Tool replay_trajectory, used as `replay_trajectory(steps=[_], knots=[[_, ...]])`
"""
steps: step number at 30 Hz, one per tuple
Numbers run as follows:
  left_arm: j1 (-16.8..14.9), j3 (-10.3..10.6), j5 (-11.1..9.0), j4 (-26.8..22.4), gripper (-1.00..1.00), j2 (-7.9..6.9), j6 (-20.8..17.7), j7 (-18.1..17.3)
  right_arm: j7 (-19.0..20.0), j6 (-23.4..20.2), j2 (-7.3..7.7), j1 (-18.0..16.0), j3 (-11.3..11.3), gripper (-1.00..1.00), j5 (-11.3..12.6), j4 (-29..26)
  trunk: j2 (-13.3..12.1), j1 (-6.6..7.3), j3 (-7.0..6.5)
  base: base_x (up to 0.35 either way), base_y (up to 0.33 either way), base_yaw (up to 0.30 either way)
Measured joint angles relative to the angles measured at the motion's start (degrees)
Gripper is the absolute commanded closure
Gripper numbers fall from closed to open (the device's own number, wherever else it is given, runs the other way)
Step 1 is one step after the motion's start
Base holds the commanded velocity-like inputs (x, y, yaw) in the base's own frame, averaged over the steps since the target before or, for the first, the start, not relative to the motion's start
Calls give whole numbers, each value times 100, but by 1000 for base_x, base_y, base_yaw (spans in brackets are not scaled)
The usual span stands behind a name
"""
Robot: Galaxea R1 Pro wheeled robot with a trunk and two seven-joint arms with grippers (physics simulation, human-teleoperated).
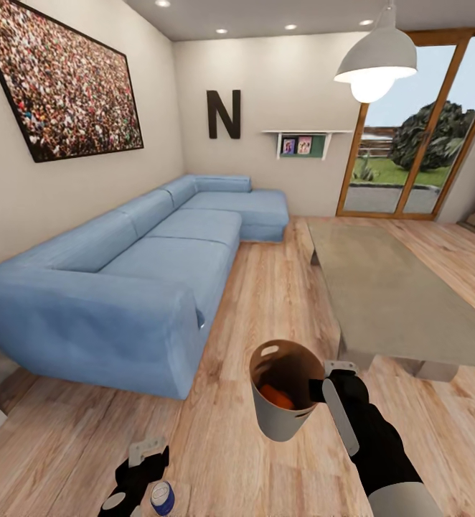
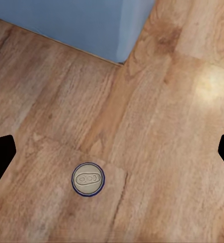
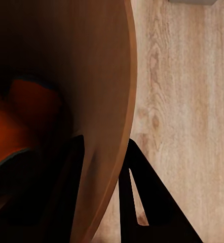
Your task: Put the three can of soda from the living room inside the tash can in the kitchen.
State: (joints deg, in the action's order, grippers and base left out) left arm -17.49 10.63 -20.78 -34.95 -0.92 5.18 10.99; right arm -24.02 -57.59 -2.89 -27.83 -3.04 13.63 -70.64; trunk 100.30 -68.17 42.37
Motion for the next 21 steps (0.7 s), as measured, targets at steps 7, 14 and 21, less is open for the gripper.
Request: replay_trajectory(steps=[7,14,21], knots=[[0,0,-2,-3,-100,-12,0,0,0,-1,0,0,-2,100,-2,0,281,-154,189,0,0,0],[0,-7,-2,-45,-100,-13,0,0,0,2,3,-1,-10,100,5,-9,363,-198,286,0,0,0],[0,-12,-2,-77,-100,-105,0,2,0,7,8,0,-11,100,0,-17,521,-285,385,0,0,0]])
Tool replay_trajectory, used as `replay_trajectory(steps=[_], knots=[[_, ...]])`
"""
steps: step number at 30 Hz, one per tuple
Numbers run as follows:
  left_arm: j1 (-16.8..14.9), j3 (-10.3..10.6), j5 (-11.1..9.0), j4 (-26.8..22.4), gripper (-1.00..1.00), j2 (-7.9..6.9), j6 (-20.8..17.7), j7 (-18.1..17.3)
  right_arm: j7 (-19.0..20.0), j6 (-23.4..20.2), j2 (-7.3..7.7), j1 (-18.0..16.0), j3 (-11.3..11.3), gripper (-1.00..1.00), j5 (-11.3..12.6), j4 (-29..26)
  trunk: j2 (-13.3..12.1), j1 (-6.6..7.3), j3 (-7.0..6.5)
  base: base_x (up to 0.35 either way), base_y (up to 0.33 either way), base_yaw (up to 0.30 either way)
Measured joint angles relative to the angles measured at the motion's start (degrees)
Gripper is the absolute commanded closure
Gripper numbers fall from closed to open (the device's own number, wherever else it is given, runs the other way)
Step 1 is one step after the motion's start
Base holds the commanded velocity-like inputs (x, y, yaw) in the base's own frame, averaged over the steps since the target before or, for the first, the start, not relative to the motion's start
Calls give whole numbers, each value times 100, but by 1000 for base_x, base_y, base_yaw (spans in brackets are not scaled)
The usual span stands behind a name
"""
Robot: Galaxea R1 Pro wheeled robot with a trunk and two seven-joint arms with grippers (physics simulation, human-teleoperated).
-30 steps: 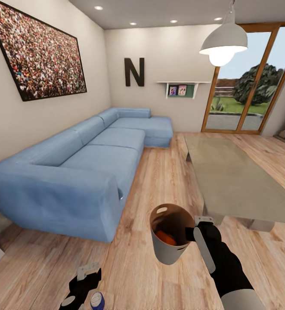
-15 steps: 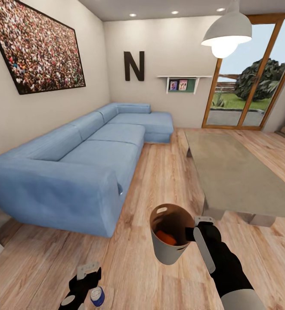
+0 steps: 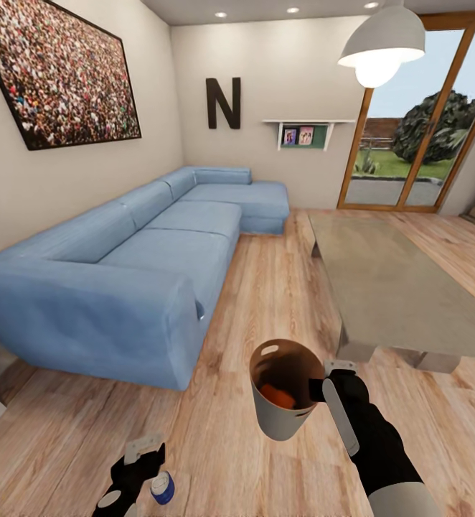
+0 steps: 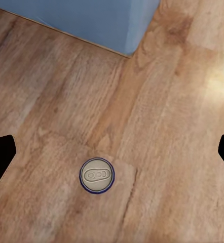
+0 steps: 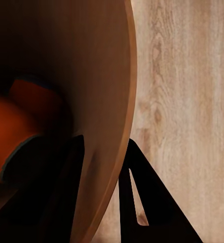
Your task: Put the three can of soda from the living room inside the tash can in the kitchen.
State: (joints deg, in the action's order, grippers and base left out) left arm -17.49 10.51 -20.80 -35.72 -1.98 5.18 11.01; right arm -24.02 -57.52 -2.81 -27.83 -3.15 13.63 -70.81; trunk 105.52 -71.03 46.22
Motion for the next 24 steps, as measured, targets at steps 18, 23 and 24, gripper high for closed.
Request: replay_trajectory(steps=[18,23,24], knots=[[0,2,-2,-15,-100,-83,2,0,0,1,1,-34,-3,100,-2,-11,722,-396,483,0,0,0],[0,1,-4,-15,-100,-84,0,2,0,1,1,-35,-3,100,-4,-16,922,-505,619,0,0,0],[0,2,-4,-15,-100,-84,0,1,0,1,1,-35,-4,100,-5,-17,963,-527,646,0,0,0]])
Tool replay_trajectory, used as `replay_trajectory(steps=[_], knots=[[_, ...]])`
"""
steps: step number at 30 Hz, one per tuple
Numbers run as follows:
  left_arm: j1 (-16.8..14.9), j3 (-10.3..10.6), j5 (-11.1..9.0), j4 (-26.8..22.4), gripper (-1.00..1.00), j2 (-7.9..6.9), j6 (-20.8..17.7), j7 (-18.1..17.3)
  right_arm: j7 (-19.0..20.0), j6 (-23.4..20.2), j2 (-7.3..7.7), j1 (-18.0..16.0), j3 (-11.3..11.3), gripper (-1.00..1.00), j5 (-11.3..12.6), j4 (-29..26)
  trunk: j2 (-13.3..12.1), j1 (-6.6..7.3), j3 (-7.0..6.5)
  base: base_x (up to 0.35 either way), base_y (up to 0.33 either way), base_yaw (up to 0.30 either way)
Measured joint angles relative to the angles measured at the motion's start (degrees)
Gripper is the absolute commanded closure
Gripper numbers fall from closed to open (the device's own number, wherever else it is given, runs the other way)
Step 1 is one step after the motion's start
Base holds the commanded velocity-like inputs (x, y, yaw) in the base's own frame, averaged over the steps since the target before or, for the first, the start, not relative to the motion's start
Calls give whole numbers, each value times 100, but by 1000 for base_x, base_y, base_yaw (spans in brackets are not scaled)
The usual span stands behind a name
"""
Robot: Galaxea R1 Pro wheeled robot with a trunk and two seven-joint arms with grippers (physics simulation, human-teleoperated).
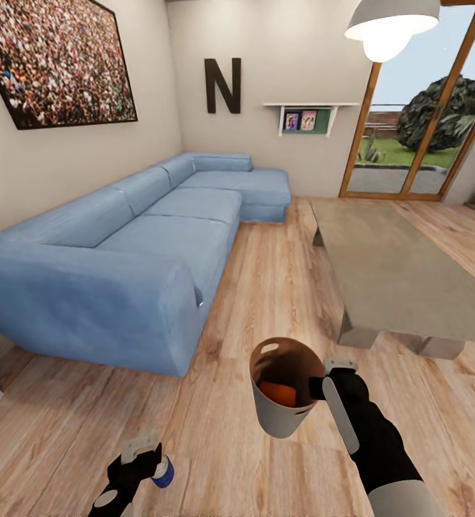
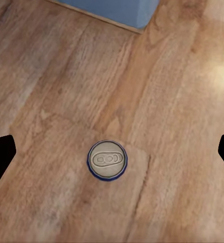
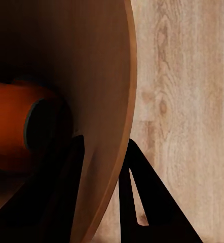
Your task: Put the three can of soda from the living room inside the tash can in the kitchen.
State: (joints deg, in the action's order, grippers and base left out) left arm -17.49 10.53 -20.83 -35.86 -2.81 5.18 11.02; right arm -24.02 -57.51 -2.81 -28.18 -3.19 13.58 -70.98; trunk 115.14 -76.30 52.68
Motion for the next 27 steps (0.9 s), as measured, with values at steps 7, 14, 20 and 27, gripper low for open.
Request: replay_trajectory(steps=[7,14,20,27], knots=[[0,0,0,0,-100,0,2,-1,2,-1,0,0,0,100,-2,-1,281,-154,190,0,0,0],[0,-1,0,0,-100,0,3,3,0,3,0,-1,-2,100,1,-5,443,-242,327,0,0,0],[0,-3,1,0,-100,0,8,1,0,6,6,-9,-5,100,11,-117,443,-242,356,0,0,0],[0,-1,0,1,-100,0,9,0,0,16,52,-221,-6,100,-21,-250,443,-242,358,0,0,0]])
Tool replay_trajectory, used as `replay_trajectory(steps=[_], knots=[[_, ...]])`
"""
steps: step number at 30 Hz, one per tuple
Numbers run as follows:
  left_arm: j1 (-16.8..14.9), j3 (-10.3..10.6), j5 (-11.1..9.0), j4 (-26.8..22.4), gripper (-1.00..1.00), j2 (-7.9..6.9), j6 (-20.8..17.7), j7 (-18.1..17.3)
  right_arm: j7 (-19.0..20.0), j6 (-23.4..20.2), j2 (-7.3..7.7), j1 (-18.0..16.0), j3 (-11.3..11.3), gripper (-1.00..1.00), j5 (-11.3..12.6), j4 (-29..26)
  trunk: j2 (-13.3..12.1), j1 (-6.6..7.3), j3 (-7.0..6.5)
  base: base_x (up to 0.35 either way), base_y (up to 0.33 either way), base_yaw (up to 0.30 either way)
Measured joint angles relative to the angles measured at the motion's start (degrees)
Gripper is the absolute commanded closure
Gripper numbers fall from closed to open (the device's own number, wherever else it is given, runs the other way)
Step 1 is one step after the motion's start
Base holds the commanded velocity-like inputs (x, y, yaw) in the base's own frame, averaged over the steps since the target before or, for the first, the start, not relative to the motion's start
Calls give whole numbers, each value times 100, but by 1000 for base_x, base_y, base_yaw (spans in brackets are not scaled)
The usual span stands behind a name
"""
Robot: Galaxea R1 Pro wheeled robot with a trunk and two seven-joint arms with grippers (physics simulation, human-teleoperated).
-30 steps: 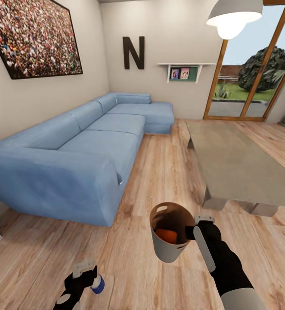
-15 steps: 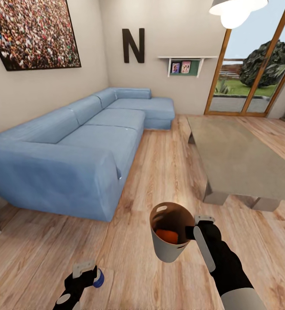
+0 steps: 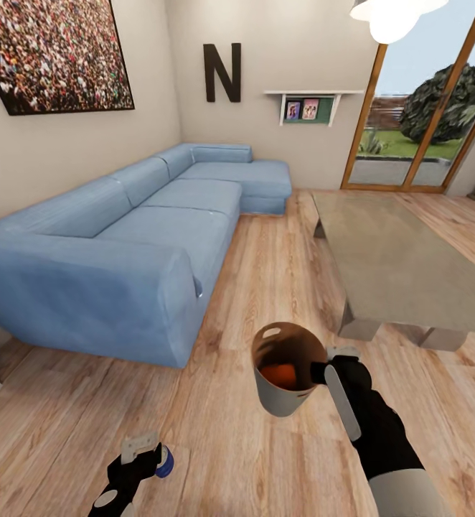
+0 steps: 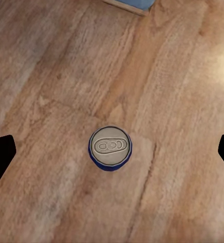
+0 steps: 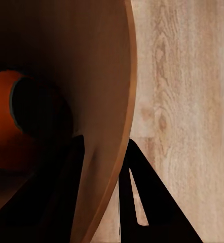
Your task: Put the three can of soda from the living room inside the tash can in the kitchen.
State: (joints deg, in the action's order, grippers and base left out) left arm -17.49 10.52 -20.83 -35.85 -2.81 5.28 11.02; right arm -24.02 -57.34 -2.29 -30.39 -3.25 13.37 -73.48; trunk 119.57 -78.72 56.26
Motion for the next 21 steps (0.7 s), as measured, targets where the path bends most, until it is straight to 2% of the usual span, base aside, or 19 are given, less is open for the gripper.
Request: replay_trajectory(steps=[3,14,21], knots=[[0,0,0,-1,-100,0,0,1,-1,-15,14,-40,6,100,-7,-3,0,0,7,0,0,0],[0,3,-1,-1,-100,2,0,-1,2,-10,53,-69,2,100,34,-6,439,-241,294,0,0,0],[0,3,0,-1,-100,0,0,1,-1,-13,53,-70,1,100,16,-6,441,-242,358,0,0,0]])
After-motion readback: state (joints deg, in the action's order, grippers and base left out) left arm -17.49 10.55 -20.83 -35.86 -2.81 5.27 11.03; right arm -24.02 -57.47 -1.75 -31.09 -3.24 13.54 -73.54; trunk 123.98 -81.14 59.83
